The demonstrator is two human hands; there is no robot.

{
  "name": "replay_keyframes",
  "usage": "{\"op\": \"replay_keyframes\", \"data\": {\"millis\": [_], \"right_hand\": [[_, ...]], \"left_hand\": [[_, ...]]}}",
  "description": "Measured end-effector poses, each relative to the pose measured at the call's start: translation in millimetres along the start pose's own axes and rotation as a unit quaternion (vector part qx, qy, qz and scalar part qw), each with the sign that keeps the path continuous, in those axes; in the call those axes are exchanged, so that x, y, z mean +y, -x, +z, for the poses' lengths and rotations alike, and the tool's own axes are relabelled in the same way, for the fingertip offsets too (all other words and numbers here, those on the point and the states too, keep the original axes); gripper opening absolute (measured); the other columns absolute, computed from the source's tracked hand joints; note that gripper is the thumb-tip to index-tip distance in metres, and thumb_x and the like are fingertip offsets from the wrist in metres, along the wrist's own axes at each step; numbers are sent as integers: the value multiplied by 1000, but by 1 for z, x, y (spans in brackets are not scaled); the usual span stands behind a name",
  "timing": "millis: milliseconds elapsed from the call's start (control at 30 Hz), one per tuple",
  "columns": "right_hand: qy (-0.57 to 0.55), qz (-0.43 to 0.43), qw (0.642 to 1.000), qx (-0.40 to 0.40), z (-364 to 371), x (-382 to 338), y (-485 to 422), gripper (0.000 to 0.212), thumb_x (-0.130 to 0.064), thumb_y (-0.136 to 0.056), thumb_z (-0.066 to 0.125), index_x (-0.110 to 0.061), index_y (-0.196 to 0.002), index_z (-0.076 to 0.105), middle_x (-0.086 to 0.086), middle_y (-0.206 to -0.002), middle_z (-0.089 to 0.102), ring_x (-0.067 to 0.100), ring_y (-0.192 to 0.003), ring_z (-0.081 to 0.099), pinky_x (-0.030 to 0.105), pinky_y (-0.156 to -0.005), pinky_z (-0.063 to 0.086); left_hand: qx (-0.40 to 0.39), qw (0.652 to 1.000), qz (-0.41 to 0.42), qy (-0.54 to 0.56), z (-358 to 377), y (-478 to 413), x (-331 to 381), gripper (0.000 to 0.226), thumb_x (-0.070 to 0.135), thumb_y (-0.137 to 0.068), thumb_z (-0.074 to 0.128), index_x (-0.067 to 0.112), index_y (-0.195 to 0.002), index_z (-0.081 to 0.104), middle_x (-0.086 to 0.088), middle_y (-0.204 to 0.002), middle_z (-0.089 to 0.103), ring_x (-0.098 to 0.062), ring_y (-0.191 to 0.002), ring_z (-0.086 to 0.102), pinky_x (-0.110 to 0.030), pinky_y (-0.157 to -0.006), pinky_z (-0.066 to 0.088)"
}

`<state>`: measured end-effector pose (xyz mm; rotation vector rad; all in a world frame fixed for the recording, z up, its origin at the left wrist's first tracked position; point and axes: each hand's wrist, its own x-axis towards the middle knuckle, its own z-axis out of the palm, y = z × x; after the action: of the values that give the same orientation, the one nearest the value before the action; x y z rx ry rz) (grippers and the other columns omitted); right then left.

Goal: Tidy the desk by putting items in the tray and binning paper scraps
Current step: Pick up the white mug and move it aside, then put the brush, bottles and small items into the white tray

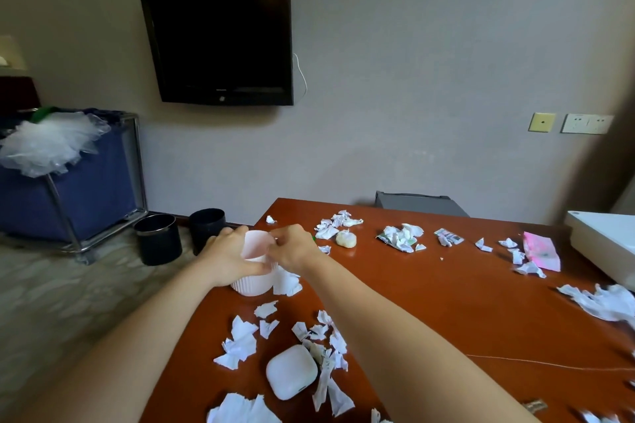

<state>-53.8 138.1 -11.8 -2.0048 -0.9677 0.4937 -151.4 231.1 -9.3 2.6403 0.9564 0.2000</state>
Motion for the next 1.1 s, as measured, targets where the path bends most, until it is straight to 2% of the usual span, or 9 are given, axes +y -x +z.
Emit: {"op": "replay_keyframes", "data": {"millis": [133, 267, 367, 467, 500, 567, 700, 900, 1100], "right_hand": [[4, 13, 1000, 8, -13, 10, -3, 33, -3, -91, 47, -3, -120, 62, 12, -113, 64, 24, -98, 57, 24, -76, 45], [8, 26, 1000, 5, -26, 22, -1, 23, 4, -89, 41, -10, -89, 60, -5, -77, 56, 17, -83, 43, 13, -58, 34], [18, 23, 1000, 1, -28, 25, 5, 34, -2, -92, 38, 1, -118, 60, 13, -110, 65, 15, -88, 44, 20, -73, 40], [35, 35, 999, -6, -31, 24, 18, 26, -8, -96, 35, -5, -88, 61, 3, -74, 52, 9, -60, 41, 15, -54, 33], [35, 36, 999, 0, -34, 24, 22, 27, -11, -98, 36, -12, -82, 57, -2, -75, 50, 9, -61, 45, 15, -55, 34], [50, 27, 998, 9, -42, 22, 33, 27, -15, -100, 37, -7, -106, 62, 8, -101, 62, 21, -88, 61, 19, -70, 45], [126, -16, 992, 16, -69, 11, 66, 34, -13, -99, 39, 0, -125, 56, 19, -120, 62, 29, -101, 59, 30, -79, 50], [262, -56, 961, -62, -101, 8, 127, 34, -15, -98, 42, -7, -128, 57, 10, -128, 60, 27, -116, 57, 35, -98, 48], [300, -21, 948, -101, -124, 23, 184, 36, -19, -96, 49, -19, -132, 52, 1, -128, 60, 19, -115, 57, 29, -97, 47]], "left_hand": [[1, 1000, 6, -23, 10, -3, 22, 94, 61, -79, 60, 15, -149, 18, -13, -151, 27, -33, -137, 30, -43, -106, 39], [2, 999, 3, -38, 17, -1, 38, 93, 61, -82, 55, 15, -151, 11, -13, -151, 23, -33, -137, 29, -40, -104, 38], [5, 999, -4, -32, 22, 1, 42, 94, 61, -83, 54, 15, -151, 8, -14, -152, 21, -33, -137, 29, -40, -105, 38], [3, 999, -21, -27, 22, 5, 46, 95, 61, -83, 54, 18, -151, 4, -13, -156, 13, -35, -141, 22, -43, -109, 33], [13, 999, -20, -38, 21, 7, 47, 96, 62, -83, 54, 19, -151, 2, -12, -158, 7, -36, -143, 18, -45, -112, 28], [55, 996, 1, -69, 19, 16, 53, 94, 62, -84, 52, 20, -151, 2, -10, -159, 0, -34, -146, 8, -47, -115, 18], [104, 988, 82, -80, 17, 40, 59, 76, 50, -90, 50, 22, -150, 12, -3, -160, 1, -26, -147, 1, -44, -117, 10], [17, 988, 145, -48, 16, 91, 64, 61, 41, -93, 50, 25, -146, 25, 4, -156, 19, -19, -142, 20, -40, -115, 22], [-81, 987, 139, -14, 24, 128, 61, 52, 38, -92, 55, 22, -139, 39, 2, -144, 42, -15, -125, 46, -27, -101, 44]]}}
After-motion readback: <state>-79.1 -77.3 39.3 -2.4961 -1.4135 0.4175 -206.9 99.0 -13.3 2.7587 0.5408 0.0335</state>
